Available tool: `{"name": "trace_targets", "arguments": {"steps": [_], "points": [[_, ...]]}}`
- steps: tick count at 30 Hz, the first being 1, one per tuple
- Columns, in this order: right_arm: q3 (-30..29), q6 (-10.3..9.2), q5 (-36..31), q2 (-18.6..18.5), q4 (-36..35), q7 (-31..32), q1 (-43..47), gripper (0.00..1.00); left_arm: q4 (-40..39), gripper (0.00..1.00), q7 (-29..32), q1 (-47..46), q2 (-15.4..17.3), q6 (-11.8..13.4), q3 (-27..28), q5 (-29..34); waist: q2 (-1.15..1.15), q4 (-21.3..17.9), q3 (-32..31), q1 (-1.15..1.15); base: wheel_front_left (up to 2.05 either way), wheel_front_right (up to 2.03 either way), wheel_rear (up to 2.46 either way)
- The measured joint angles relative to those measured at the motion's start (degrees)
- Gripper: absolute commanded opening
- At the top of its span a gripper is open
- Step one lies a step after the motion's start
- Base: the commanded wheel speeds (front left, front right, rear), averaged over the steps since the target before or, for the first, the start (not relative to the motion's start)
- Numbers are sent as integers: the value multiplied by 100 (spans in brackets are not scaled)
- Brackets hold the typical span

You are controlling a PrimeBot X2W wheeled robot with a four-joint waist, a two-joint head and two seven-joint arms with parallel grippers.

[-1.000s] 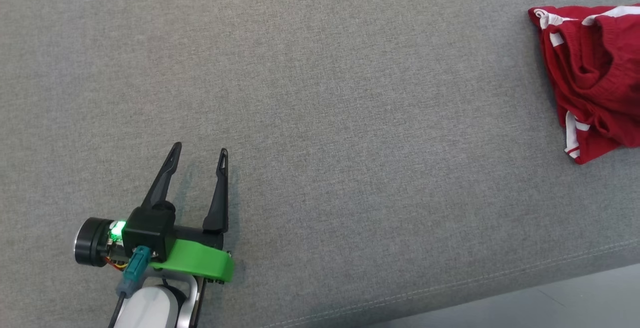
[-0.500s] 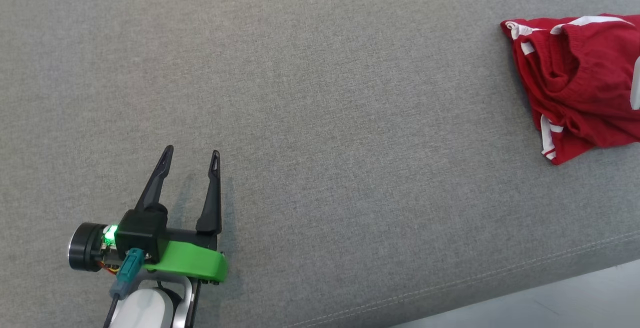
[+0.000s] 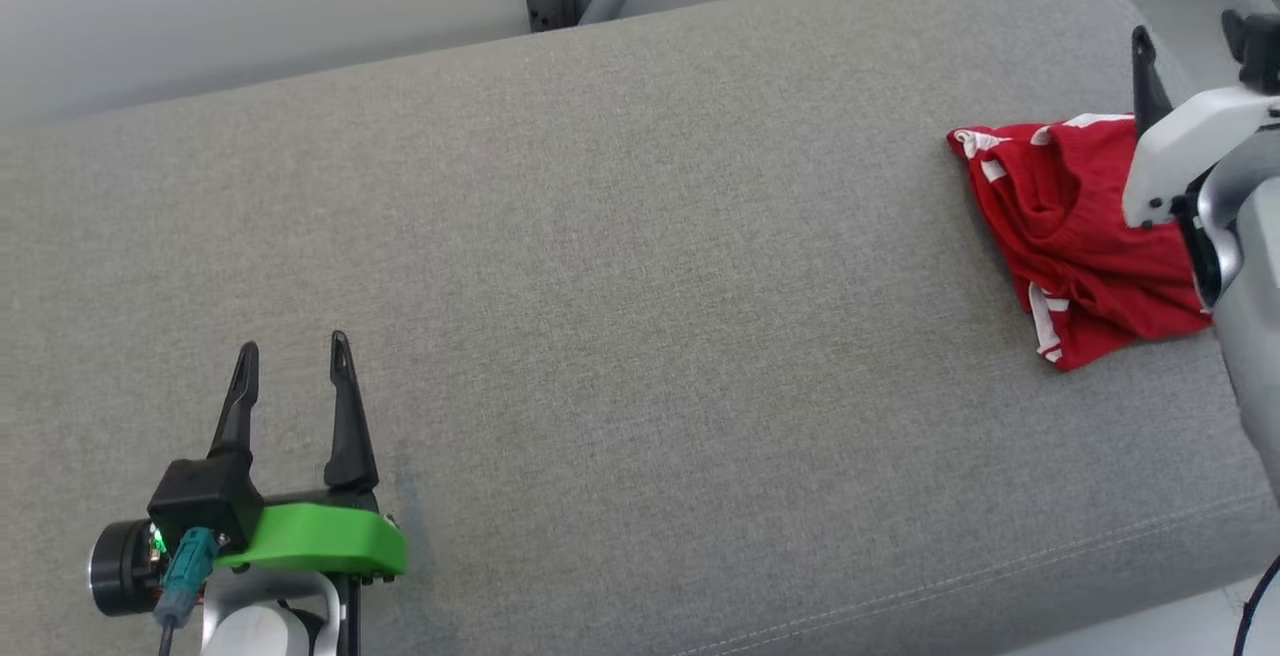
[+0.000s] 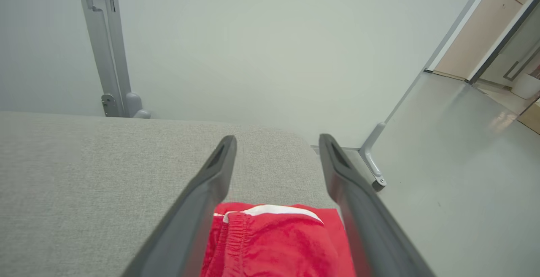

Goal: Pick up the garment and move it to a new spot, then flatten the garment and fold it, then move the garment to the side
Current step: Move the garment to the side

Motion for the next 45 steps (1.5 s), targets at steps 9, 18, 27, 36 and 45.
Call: {"name": "trace_targets", "arguments": {"steps": [9,18,27,36,45], "points": [[180,0,709,332,-1404,-227,1373,100,337,100,23,487,-2,213,204,-160,0,163,-703,0,0,0,0],[-274,0,547,1126,-3267,-136,3328,100,458,100,-77,811,-19,257,288,-300,0,451,-986,0,0,0,0],[-531,0,158,1695,-4991,242,4877,100,475,100,-149,956,-101,185,154,-319,0,677,-1076,0,0,0,0],[-357,0,412,1736,-5847,397,5649,100,514,100,-166,964,-109,32,-23,-296,0,795,-1098,0,0,0,0],[-172,0,538,1736,-6021,364,5879,100,499,100,-175,910,-129,8,-187,-216,0,788,-1073,0,0,0,0]]}}
